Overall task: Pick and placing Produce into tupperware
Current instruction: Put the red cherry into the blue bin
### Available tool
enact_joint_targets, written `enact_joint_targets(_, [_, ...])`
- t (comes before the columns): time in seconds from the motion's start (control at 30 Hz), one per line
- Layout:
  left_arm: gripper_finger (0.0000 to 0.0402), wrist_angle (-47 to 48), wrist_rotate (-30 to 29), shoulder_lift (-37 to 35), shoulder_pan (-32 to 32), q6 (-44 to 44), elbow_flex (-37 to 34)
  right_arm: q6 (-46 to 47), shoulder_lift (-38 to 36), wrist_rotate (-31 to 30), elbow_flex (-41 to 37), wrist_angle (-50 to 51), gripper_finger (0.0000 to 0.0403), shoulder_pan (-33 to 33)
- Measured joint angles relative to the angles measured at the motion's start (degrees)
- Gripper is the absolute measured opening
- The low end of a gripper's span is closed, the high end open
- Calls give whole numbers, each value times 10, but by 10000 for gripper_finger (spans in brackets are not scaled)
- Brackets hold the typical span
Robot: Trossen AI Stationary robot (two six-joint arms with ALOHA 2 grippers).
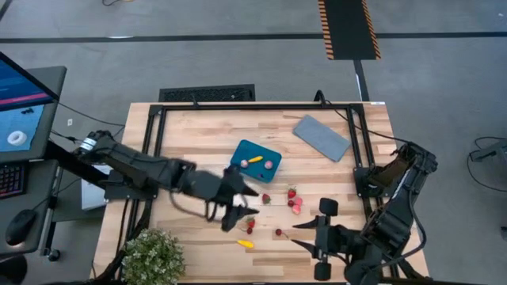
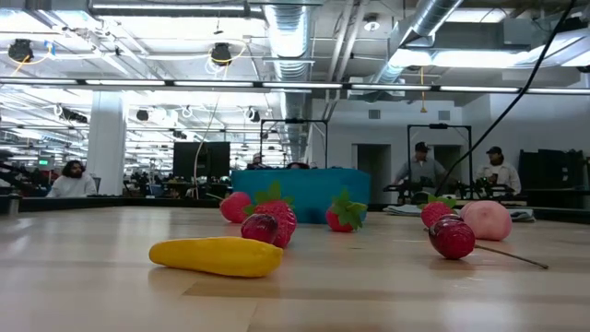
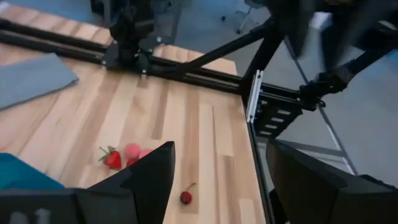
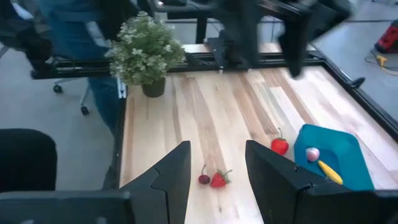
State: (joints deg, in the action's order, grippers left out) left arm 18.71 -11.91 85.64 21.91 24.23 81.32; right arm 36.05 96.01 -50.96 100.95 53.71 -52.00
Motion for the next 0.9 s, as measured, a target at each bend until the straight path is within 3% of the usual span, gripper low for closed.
enact_joint_targets(0.43, [239, 6, -125, 7, 151, -36, 0, -25, 10, 109, -1, 4, 175, 101])
enact_joint_targets(0.9, [239, 30, -184, 7, 221, -40, 0, -29, 84, 260, -1, 7, 175, 202])
